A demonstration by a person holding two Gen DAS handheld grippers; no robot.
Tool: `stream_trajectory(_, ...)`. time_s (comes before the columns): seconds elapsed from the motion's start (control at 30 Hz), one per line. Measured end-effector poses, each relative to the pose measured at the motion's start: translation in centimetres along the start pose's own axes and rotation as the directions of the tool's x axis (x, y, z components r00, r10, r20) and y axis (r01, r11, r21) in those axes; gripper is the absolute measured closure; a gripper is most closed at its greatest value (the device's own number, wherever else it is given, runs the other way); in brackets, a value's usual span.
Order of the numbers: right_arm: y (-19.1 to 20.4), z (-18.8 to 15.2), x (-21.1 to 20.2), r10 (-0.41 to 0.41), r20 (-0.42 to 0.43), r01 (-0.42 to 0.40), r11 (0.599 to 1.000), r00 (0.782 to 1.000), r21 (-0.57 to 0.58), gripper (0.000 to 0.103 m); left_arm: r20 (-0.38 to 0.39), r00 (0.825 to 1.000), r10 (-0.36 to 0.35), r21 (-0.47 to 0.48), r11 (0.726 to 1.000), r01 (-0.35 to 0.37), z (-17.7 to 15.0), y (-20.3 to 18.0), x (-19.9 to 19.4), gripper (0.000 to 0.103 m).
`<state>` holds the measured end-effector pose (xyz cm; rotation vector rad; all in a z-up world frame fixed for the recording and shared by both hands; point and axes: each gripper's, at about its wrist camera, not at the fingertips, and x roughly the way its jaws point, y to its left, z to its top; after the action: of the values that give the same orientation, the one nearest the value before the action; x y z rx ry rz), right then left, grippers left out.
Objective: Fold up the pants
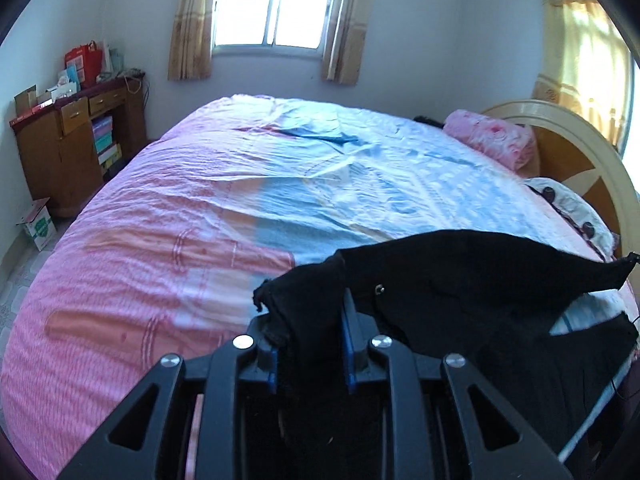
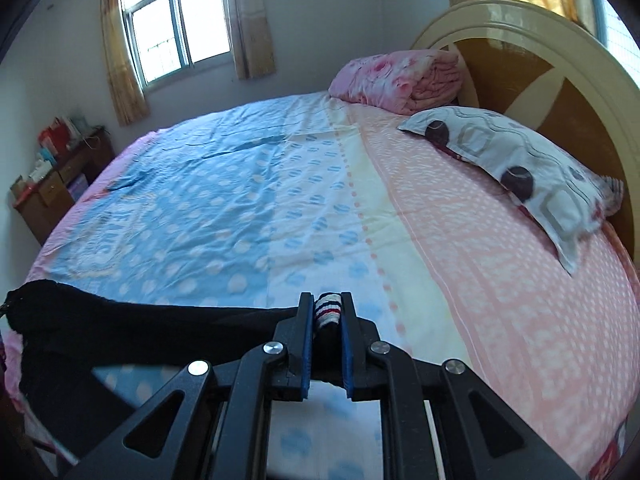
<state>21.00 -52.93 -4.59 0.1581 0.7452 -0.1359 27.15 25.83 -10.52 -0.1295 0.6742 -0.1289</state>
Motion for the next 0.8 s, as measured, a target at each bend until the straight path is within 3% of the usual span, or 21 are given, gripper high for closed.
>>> stream_trajectory(0.17, -1.7, -5.6, -3.3, -0.01, -0.023, 0.011, 0.999, 1.0, 0.038, 0.091, 0.045, 0.997, -0.054, 0.029, 0.998, 0.053, -4.2, 0.0, -3.4, 0.079)
stream_trajectory(0.37, -3.5, -11.3, -4.3, -0.031, -0.095, 0.04, 0.995, 0.995, 0.087, 0.091, 0.01, 0.999, -0.048, 0.072, 0.996, 0.047, -8.9, -0.5, -4.7, 0.076)
stream_trajectory(0.47, -3.7, -13.6, -3.9, -0.044, -0.146, 0.057, 0.995, 0.988, 0.083, 0.091, -0.022, 1.0, -0.023, 0.09, 0.996, 0.025, -11.1, -0.4, -4.8, 0.067)
stream_trajectory(0.53, -3.7, -14.4, -3.7, -0.06, -0.161, 0.072, 0.995, 0.985, 0.069, 0.09, -0.026, 1.0, -0.004, 0.085, 0.996, 0.006, -12.1, -0.1, -5.2, 0.056)
stream_trajectory(0.6, -3.8, -14.9, -3.8, -0.063, -0.165, 0.076, 0.994, 0.984, 0.075, 0.085, -0.018, 1.0, 0.015, 0.076, 0.997, -0.014, -12.9, 0.3, -5.7, 0.038)
stream_trajectory(0.63, -3.9, -15.1, -3.9, -0.065, -0.166, 0.079, 0.993, 0.984, 0.083, 0.083, -0.013, 1.0, 0.018, 0.073, 0.997, -0.017, -13.2, 0.5, -6.2, 0.036)
stream_trajectory(0.7, -4.1, -15.4, -4.5, -0.088, -0.156, 0.104, 0.99, 0.984, 0.093, 0.067, -0.017, 1.0, 0.005, 0.058, 0.998, -0.004, -14.0, 0.8, -7.0, 0.033)
stream_trajectory(0.8, -3.9, -15.6, -6.4, -0.165, -0.116, 0.176, 0.979, 0.98, 0.1, 0.064, -0.028, 1.0, 0.014, 0.054, 0.998, -0.012, -15.2, 1.0, -7.8, 0.032)
